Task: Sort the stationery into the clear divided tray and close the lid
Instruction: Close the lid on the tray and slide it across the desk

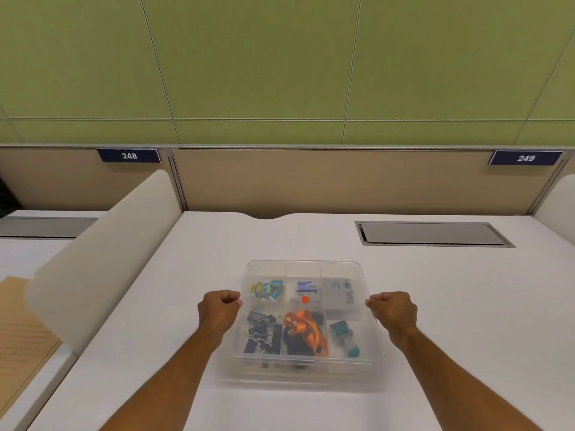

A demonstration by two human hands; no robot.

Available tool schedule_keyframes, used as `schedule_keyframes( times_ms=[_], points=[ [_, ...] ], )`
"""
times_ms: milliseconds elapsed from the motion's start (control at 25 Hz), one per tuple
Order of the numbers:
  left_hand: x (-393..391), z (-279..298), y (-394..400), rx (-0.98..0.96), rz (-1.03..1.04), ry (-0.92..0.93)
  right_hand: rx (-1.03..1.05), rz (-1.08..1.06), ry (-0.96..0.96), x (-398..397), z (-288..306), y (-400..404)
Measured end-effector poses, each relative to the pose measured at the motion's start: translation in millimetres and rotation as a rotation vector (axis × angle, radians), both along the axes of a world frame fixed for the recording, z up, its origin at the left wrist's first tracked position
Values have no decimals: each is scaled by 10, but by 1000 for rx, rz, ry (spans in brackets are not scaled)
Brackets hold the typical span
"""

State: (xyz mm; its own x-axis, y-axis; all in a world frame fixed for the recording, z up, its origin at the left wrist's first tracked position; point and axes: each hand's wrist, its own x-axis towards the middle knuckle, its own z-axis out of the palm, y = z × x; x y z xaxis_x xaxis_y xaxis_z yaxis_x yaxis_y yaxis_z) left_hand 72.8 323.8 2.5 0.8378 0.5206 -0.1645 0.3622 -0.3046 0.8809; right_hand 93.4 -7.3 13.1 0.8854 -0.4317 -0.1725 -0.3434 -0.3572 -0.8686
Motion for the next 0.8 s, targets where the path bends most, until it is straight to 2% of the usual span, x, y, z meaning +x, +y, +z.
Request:
schedule_keyframes(
  times_ms=[800],
  points=[
    [131,-91,23,18,-6,28,-92,-41,17,113,-118,71]
  ],
)
